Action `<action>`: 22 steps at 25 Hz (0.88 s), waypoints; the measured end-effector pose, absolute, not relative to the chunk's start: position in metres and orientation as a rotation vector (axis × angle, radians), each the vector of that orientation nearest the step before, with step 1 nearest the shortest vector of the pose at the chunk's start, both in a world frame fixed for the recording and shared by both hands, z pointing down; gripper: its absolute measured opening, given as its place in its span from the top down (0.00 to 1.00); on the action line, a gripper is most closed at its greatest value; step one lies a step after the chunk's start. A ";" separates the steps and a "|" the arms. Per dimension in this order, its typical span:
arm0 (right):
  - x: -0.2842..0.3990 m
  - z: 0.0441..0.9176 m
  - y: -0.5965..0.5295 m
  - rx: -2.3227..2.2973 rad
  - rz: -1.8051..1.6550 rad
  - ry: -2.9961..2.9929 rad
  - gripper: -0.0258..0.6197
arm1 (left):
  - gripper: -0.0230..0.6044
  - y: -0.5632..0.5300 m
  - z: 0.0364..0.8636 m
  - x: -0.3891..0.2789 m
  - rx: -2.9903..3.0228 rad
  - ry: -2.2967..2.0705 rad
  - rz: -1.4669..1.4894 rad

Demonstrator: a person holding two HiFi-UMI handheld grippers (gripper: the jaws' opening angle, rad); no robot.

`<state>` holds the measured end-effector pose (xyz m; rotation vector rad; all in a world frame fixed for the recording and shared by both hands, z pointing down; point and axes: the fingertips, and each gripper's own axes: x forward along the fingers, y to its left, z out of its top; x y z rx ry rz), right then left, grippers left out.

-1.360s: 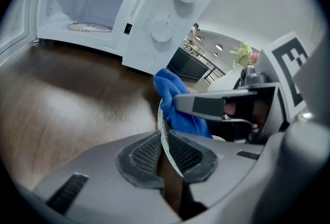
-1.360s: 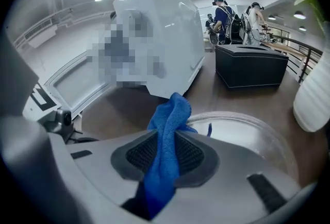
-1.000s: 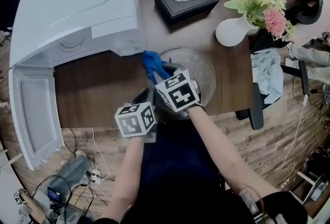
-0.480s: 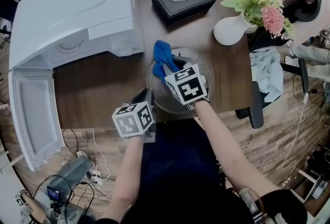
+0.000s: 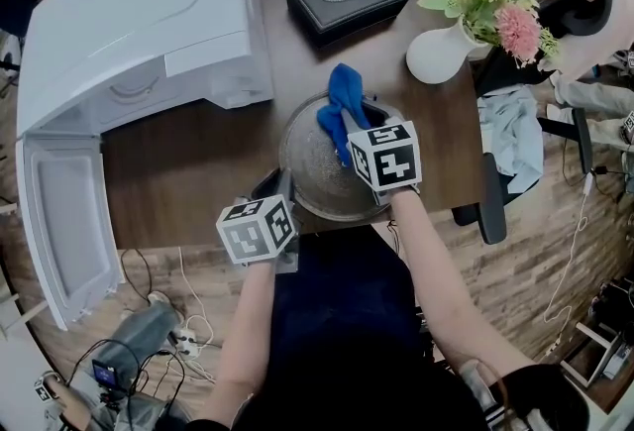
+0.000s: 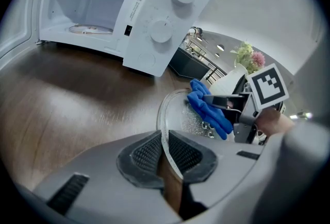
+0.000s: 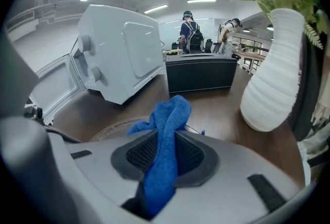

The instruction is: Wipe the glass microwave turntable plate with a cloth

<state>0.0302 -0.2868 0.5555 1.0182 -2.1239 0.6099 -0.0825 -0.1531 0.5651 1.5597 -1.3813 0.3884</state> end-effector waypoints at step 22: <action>0.063 0.508 -0.287 1.203 0.556 -2.161 0.84 | 0.89 -0.152 0.565 -0.075 1.599 -1.400 0.439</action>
